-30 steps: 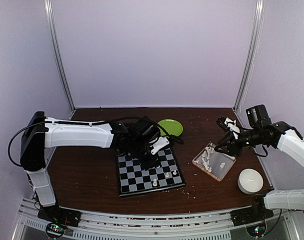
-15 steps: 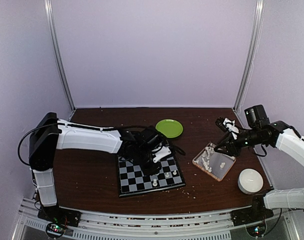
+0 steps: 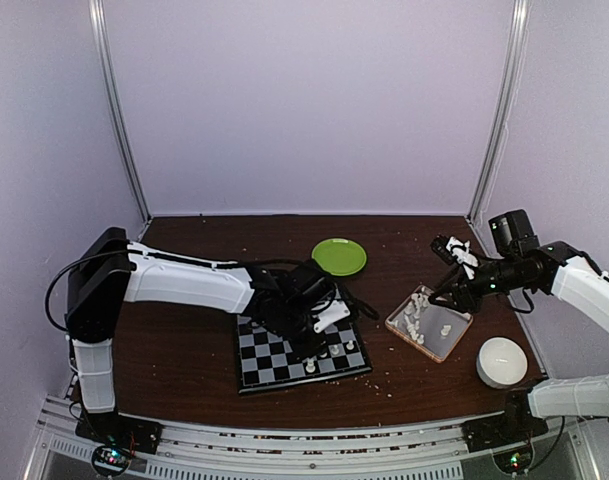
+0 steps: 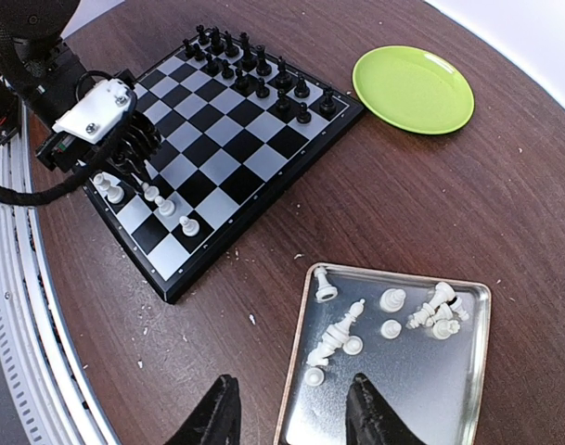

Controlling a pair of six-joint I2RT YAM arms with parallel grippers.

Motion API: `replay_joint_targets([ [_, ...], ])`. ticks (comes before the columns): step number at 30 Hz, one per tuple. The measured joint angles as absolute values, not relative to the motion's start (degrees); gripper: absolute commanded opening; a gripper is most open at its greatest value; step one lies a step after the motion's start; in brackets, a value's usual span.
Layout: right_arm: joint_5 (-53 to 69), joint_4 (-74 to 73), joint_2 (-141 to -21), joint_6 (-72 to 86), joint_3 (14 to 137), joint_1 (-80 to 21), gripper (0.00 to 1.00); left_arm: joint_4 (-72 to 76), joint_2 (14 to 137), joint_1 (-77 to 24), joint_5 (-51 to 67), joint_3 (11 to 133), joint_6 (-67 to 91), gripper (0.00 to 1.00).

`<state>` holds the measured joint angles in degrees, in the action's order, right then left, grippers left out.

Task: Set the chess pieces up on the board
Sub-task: Place the pawn at f2.

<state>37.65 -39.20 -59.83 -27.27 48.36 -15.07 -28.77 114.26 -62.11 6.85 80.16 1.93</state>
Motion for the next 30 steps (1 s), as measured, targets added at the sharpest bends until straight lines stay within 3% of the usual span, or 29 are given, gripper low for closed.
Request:
replay_joint_targets([
  [4,37.6,-39.2,-59.8,-27.3,48.4,-15.1,0.39,-28.5,114.5,-62.1,6.8,80.4,1.9,0.08],
  [12,37.6,-39.2,-59.9,-27.3,48.4,-15.1,0.39,-28.6,114.9,-62.1,6.3,80.4,1.9,0.24],
  [30,37.7,-39.3,-60.4,-28.1,48.4,-15.1,0.39,-28.8,114.5,-62.1,3.6,80.4,1.8,0.32],
])
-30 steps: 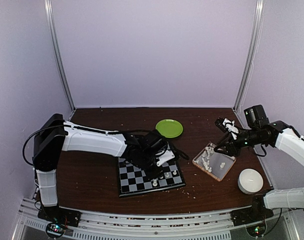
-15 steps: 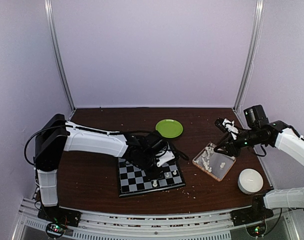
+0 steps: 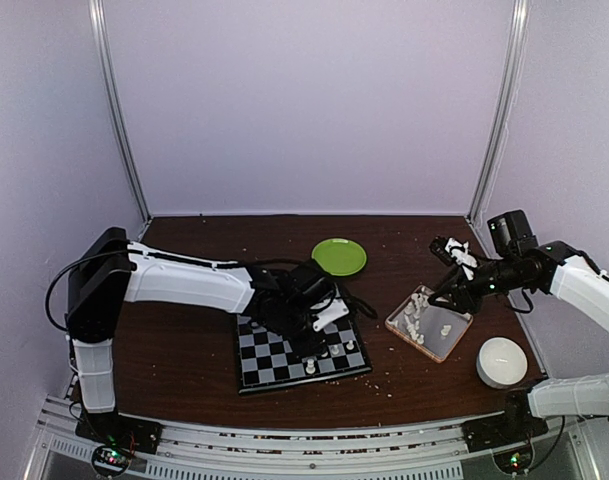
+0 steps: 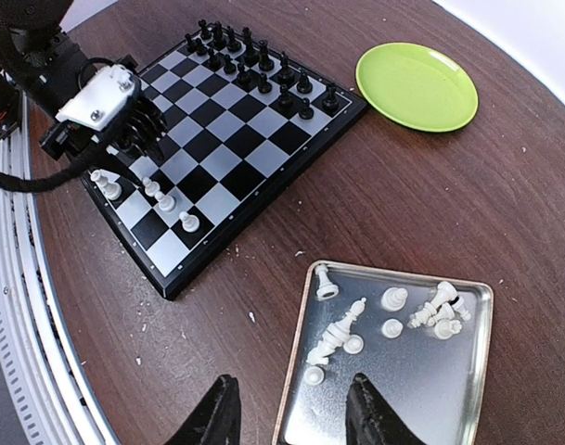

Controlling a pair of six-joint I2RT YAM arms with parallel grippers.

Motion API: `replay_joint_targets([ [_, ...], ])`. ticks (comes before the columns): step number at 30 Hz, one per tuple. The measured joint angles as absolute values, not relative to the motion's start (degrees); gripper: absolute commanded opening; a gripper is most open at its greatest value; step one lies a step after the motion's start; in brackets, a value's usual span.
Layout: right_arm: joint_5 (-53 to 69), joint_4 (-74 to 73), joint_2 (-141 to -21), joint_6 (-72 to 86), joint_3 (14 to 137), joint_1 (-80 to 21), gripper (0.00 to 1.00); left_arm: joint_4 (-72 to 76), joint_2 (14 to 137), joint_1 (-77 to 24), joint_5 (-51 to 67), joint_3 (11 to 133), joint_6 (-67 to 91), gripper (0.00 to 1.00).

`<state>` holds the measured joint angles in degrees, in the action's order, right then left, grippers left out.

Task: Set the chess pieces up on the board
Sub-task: Place the pawn at f2, then pick up the bishop from the storage box.

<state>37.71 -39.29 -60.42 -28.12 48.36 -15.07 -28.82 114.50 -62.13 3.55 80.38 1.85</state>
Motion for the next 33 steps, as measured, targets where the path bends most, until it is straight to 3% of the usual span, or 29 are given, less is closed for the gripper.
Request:
replay_joint_targets([
  [9,37.6,-39.6,-60.4,-28.1,48.4,-15.1,0.38,-31.3,107.5,-62.4,1.7,87.4,2.3,0.38],
  [19,26.5,-41.0,-66.0,-29.2,49.0,-15.3,0.35,-27.4,109.6,-62.6,0.1,97.4,8.3,0.39],
  [21,25.1,-43.0,-69.6,-30.2,50.2,-15.9,0.34,-28.5,110.0,-62.6,-0.2,98.2,9.5,0.43],
  [24,23.7,-44.9,-73.5,-31.2,51.0,-17.4,0.33,-31.8,109.6,-62.6,-1.8,100.2,9.8,0.63],
  [26,22.0,-46.1,-75.2,-31.6,51.5,-18.8,0.32,-33.8,108.0,-62.5,-4.3,100.8,9.1,0.70],
  [33,16.3,-47.9,-84.0,-31.5,60.9,-21.3,0.28,-32.9,90.7,-55.8,-9.1,90.9,7.1,0.66],
])
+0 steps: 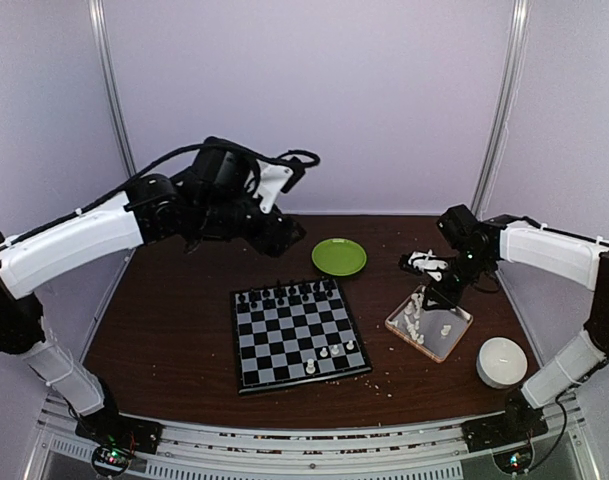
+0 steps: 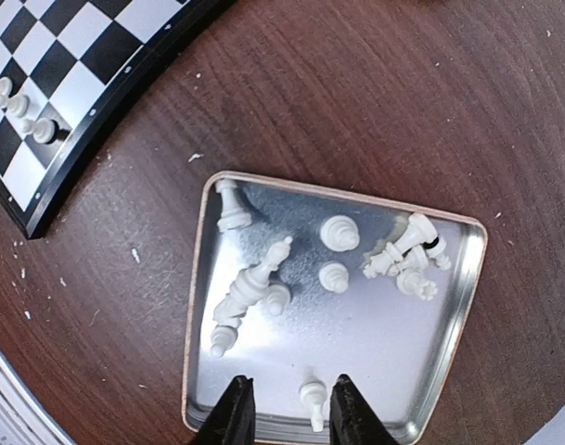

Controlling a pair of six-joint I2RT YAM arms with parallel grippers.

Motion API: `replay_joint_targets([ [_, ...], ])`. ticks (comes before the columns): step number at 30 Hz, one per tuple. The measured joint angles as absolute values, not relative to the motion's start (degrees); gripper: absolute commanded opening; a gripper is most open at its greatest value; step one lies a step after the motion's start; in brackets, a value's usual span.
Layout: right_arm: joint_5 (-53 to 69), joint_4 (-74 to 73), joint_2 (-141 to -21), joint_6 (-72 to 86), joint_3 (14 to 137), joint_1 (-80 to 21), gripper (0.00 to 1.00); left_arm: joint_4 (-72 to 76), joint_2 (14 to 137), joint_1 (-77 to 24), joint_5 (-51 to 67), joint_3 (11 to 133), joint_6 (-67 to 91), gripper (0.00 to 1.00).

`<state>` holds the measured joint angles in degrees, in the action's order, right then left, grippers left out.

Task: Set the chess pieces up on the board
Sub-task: Pick up the bishop from the storage box.

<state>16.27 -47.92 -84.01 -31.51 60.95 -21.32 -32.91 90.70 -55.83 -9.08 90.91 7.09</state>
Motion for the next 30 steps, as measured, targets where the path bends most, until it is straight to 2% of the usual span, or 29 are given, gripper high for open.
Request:
replay_joint_targets([
  [5,15.6,-48.5,-91.9,-31.2,67.5,-21.6,0.29,-27.3,84.7,-47.5,-9.8,79.7,7.0,0.67],
  [9,15.2,-49.5,-97.3,-31.1,70.5,-22.3,0.30,-26.9,84.9,-46.6,-10.0,75.0,6.9,0.66],
  [16,14.2,-51.4,-102.2,-29.9,74.3,-22.7,0.28,-26.4,84.9,-46.9,-7.2,75.2,7.0,0.66],
  [30,13.0,-52.3,-107.9,-28.4,77.7,-22.7,0.12,-25.7,84.1,-46.9,-5.8,75.2,7.0,0.65],
])
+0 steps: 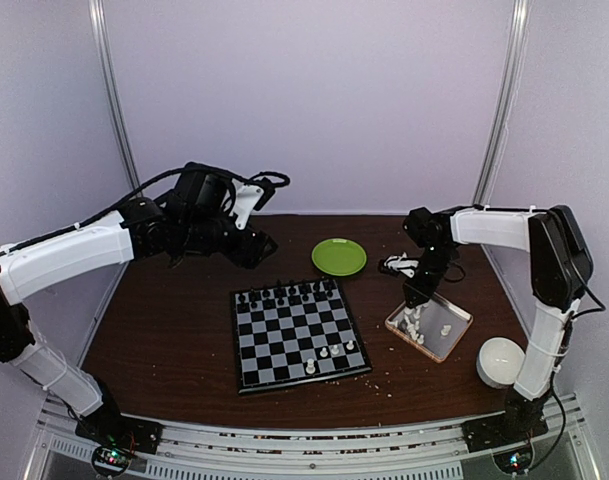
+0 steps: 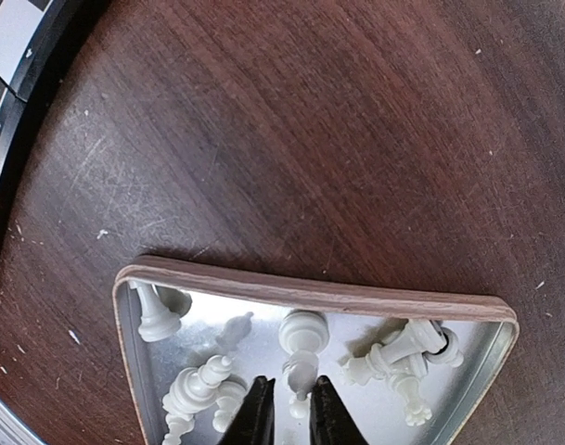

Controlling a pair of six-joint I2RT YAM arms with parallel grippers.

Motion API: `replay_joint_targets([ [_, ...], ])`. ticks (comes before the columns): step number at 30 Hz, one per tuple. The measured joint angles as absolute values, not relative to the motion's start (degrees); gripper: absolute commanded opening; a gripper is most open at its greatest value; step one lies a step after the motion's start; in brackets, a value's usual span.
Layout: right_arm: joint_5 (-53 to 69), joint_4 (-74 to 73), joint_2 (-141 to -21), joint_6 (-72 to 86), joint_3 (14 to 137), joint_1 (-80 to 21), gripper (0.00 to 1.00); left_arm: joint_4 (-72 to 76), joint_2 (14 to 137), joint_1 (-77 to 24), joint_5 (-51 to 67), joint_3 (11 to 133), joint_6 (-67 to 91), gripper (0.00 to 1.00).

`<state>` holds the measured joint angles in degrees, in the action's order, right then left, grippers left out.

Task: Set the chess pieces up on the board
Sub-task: Pick up the bishop from the storage box.

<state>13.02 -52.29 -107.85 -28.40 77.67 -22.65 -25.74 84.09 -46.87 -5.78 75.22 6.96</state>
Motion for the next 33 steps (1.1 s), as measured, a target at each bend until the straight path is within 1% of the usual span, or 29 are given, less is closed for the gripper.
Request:
replay_joint_targets([
  [6,13.0,-52.3,-108.3,-28.1,78.1,-22.7,0.11,-25.7,84.1,-46.9,-5.8,75.2,6.9,0.65],
  [14,13.0,-52.3,-109.4,-27.9,78.5,-22.7,0.12,-25.7,84.1,-46.9,-5.8,75.2,6.9,0.65],
  [20,13.0,-52.3,-109.6,-27.7,78.5,-22.7,0.04,-25.7,84.1,-46.9,-5.7,75.2,6.9,0.65],
  [25,12.8,-52.3,-109.2,-27.6,78.6,-22.7,0.03,-25.8,84.1,-46.9,-5.5,75.2,6.7,0.65],
  [29,11.9,-52.9,-106.3,-27.6,78.3,-22.7,0.02,-25.8,84.1,-46.9,-5.5,75.2,6.7,0.65],
  [33,11.4,-54.0,-99.8,-27.7,78.3,-22.7,0.02,-25.8,84.1,-46.9,-5.3,75.2,6.7,0.65],
])
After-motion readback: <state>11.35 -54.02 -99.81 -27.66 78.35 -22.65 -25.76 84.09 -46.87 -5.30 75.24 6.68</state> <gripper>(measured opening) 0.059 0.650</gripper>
